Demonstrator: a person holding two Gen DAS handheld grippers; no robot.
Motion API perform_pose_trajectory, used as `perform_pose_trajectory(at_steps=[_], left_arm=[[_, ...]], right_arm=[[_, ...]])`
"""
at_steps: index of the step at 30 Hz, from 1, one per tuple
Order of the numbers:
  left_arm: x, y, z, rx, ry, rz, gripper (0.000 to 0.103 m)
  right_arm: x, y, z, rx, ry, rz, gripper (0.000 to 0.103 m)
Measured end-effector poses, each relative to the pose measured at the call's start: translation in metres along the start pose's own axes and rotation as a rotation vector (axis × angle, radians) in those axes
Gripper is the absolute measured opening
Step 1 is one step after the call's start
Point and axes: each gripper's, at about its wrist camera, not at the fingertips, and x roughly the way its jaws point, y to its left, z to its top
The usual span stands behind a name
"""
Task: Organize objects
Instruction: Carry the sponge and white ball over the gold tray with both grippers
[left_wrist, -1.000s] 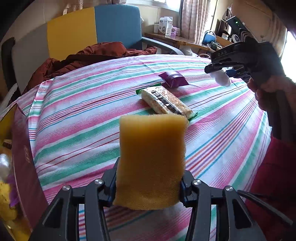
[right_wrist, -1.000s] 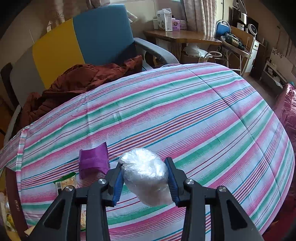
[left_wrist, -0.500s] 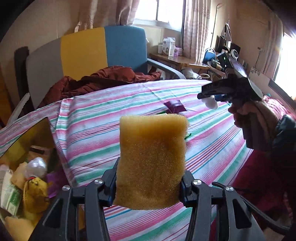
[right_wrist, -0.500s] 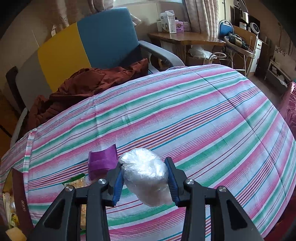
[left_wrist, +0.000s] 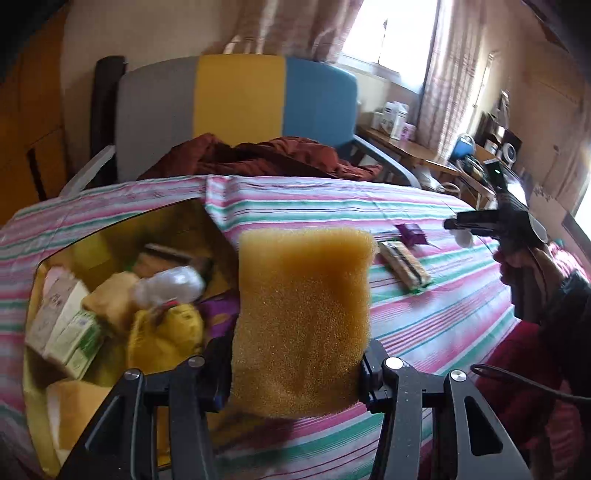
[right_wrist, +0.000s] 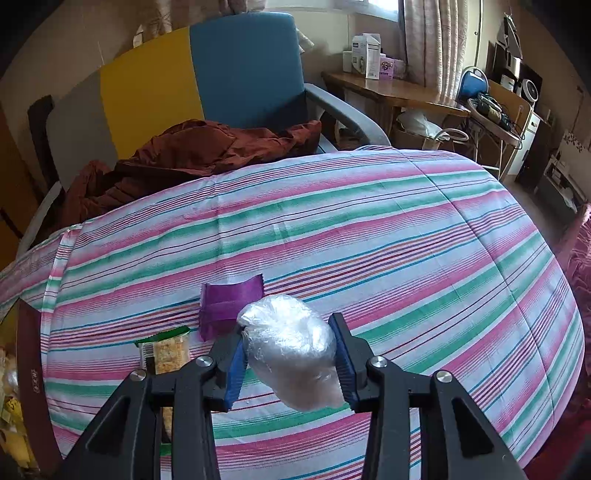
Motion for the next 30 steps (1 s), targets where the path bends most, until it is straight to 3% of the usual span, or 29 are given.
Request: perform_pose_trajectory(at_steps=[7, 14, 19, 22, 30], left_arm=[[-0.027, 0.079, -0.023, -0.167, -0.009, 0.081, 0.052], [-0.061, 0.134, -0.044, -0.274, -0.05, 0.13, 0.052], [-0.067, 0.147, -0.047, -0.319, -0.06, 0.114, 0.052], [-0.066, 0.146, -0.045, -0.315, -0.064, 0.103, 0.052], [-0.059, 0.141, -0.036, -0.323, -0.057, 0.05, 0.052]], right_arm=[[-0.032, 0.053, -0.012, -0.076, 0.004, 0.129, 0.042], [-0.084, 0.146, -0.044, -0.236, -0.016, 0.388, 0.042], [-0.108, 0.215, -0.083, -0.349, 0.0, 0.573, 0.041], [-0.116, 0.248, -0.104, -0.4, 0.003, 0.637, 0.042], [-0.108, 0.286, -0.137, -0.447, 0.066, 0.685, 0.042]])
